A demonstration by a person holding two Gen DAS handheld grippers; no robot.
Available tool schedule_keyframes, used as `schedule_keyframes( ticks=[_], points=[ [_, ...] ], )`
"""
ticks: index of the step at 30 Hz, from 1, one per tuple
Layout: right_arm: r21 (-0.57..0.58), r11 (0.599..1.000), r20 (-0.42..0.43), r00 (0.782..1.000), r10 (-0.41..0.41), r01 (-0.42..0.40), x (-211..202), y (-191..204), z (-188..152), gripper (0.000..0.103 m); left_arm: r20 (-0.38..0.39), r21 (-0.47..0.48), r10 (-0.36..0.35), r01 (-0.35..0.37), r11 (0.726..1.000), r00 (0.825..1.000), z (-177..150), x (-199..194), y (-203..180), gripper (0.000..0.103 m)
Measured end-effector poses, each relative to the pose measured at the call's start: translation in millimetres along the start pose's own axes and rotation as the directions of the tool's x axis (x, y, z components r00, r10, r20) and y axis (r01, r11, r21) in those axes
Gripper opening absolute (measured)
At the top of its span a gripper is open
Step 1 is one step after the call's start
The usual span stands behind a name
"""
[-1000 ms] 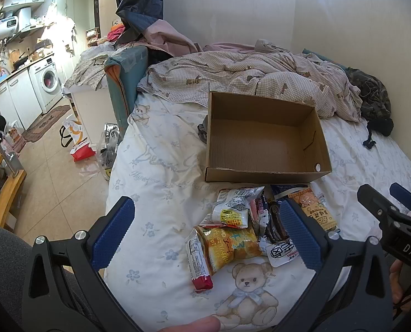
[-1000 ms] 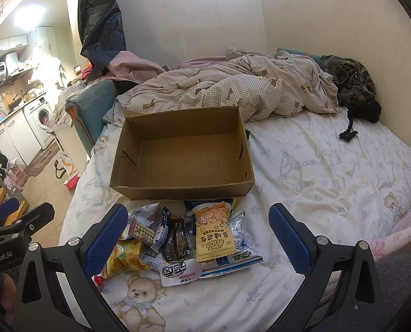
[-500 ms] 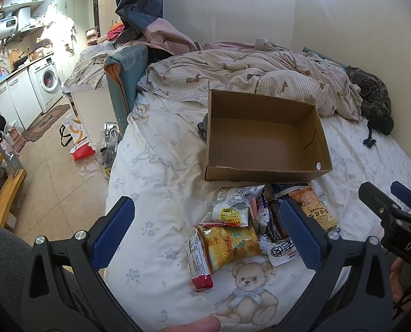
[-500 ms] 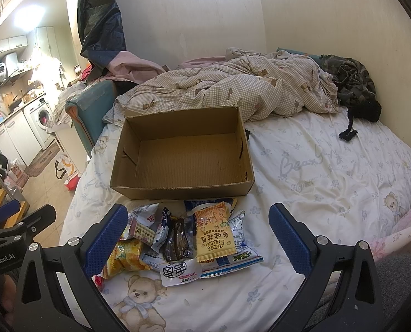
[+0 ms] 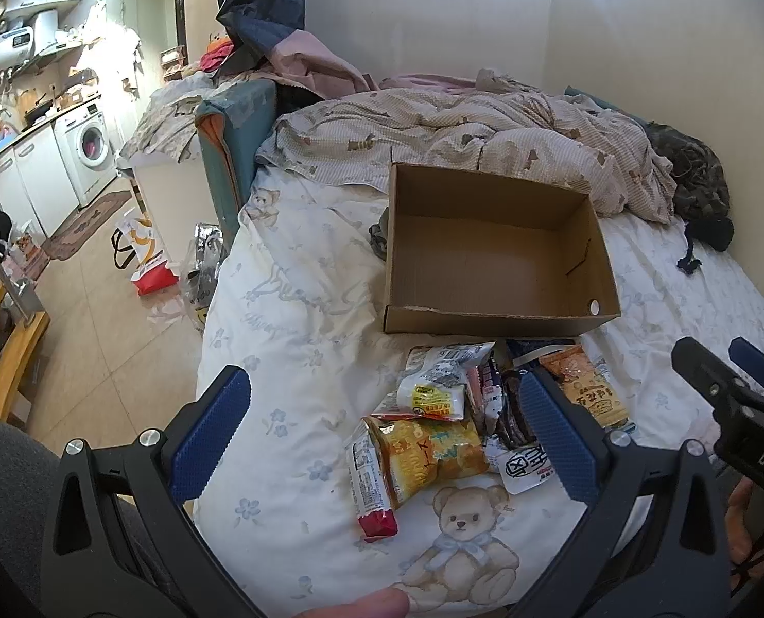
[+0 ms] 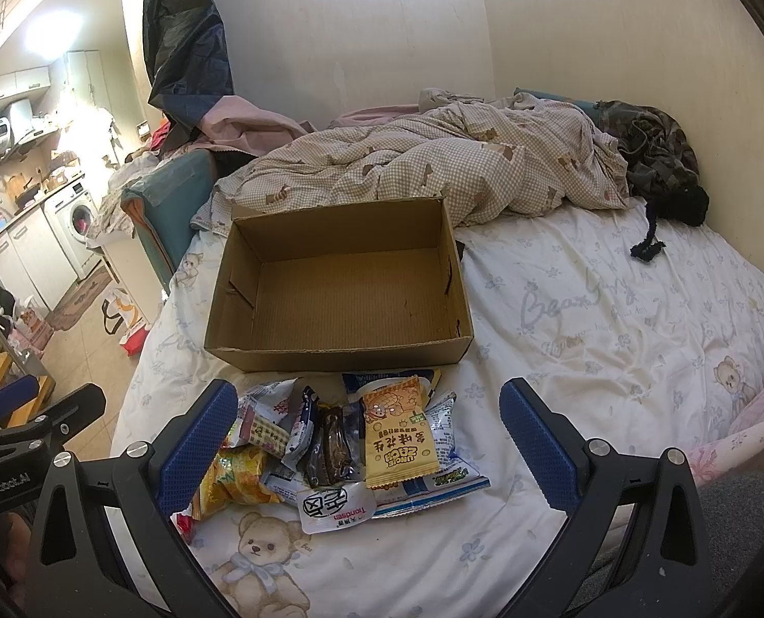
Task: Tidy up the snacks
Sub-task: 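Grasp the red-and-white bar with the left tool while the right tool grasps the peanut packet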
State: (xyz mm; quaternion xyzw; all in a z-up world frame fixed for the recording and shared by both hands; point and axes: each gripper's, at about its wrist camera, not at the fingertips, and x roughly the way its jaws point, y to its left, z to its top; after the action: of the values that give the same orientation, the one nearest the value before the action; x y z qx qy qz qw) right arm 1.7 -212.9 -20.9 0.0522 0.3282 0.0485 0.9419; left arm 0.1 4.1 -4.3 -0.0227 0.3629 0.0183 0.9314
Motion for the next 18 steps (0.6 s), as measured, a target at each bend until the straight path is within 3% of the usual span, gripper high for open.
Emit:
schedule_keyframes(
  ticks=[6,10,14,18],
  points=[
    [0.016,1.000,-0.001,1.000,0.002,-0.002,1.6,-2.3,-2.9,0.103,-0.055,-0.026,0.033,-0.035,0.999,0.998,-8.9,19.5,6.3,0.103],
    [0.058,0.998,-0.016,1.000,0.012,-0.011,3.5,-8.8,1.0,0.103,-0.185,-0.042,0.075,-0.084,0.996,0.980,-11.2,46.6,17.6,0.103],
    [0.109,0.992,-0.110,0.991,0.072,-0.060,24.9,-23.6,12.9,0.103,-0.373,-0.096,0.074,-0.118,0.988,0.925,-21.9,84.1,37.2,0.103],
    [0.114,0.991,-0.222,0.971,0.092,-0.068,55.3,-33.7,20.1,0.103,-0.499,-0.147,0.073,-0.167,0.975,0.863,-38.5,110.6,54.2,0.102]
  ],
)
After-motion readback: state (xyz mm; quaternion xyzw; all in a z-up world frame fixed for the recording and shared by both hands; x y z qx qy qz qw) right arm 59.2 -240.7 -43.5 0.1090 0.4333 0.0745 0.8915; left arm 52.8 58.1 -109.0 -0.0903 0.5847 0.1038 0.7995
